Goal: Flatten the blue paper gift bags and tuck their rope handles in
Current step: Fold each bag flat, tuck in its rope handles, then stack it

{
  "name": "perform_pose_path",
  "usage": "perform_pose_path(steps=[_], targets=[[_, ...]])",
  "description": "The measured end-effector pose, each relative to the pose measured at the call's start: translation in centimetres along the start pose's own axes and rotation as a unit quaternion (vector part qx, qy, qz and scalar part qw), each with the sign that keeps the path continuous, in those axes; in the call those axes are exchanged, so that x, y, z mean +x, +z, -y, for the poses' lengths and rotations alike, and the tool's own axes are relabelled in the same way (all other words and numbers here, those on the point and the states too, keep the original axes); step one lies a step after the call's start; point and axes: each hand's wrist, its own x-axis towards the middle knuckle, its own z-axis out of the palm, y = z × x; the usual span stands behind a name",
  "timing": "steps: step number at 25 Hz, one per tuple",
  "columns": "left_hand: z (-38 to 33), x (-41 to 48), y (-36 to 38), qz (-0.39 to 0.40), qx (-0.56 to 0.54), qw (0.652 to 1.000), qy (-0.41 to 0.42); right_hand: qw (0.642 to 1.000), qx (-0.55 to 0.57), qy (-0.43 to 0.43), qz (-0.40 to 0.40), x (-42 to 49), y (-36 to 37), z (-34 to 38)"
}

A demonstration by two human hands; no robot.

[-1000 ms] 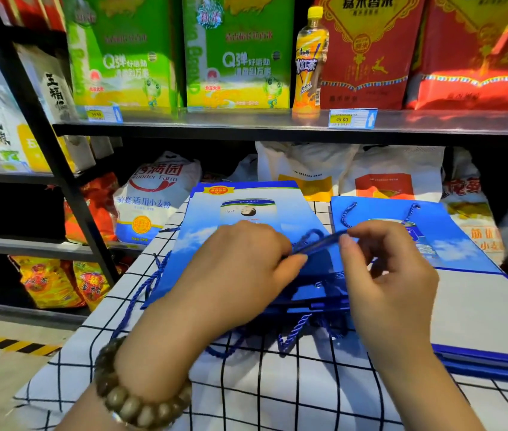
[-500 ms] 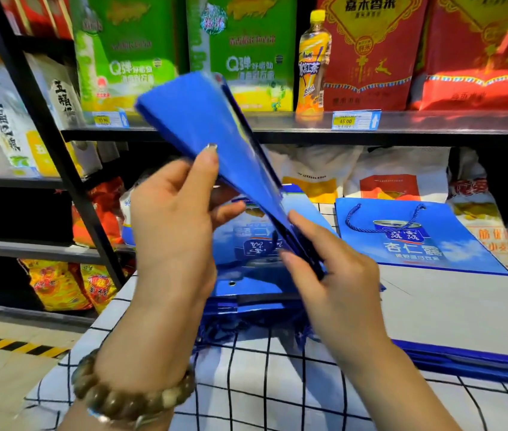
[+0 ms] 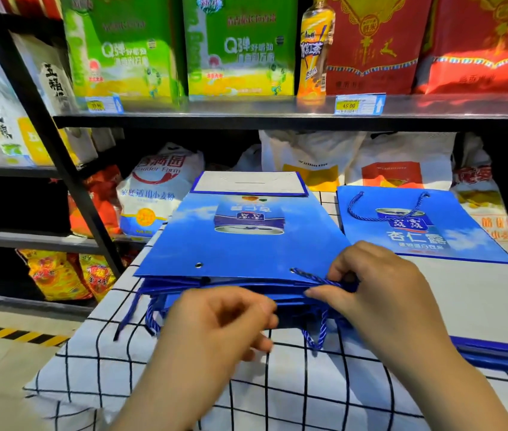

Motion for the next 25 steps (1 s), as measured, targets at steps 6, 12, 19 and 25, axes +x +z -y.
perform_pose_path(steps=[6,12,19,25], targets=[[-0.2,0.6,3.4,-0.027,0.313,0.896,0.314,0.958,0.257,0.053,0.118,0.2,-2.4,0.7],[-2.3,1.7,3.5,-0.056,0.254,0.929,0.262,0.858,0.484,0.166,0.052,1.1,-2.7,1.5],[-1.7,2.3,4.6,-0.079,0.416,0.864,0.273,0.856,0.502,0.123,0.009,1.3,-2.6,2.8],[-4.0,2.8,3.4,0.082,-0.044,0.994,0.061,0.902,0.411,0.068,0.114,-0.1,-1.9,0.7]])
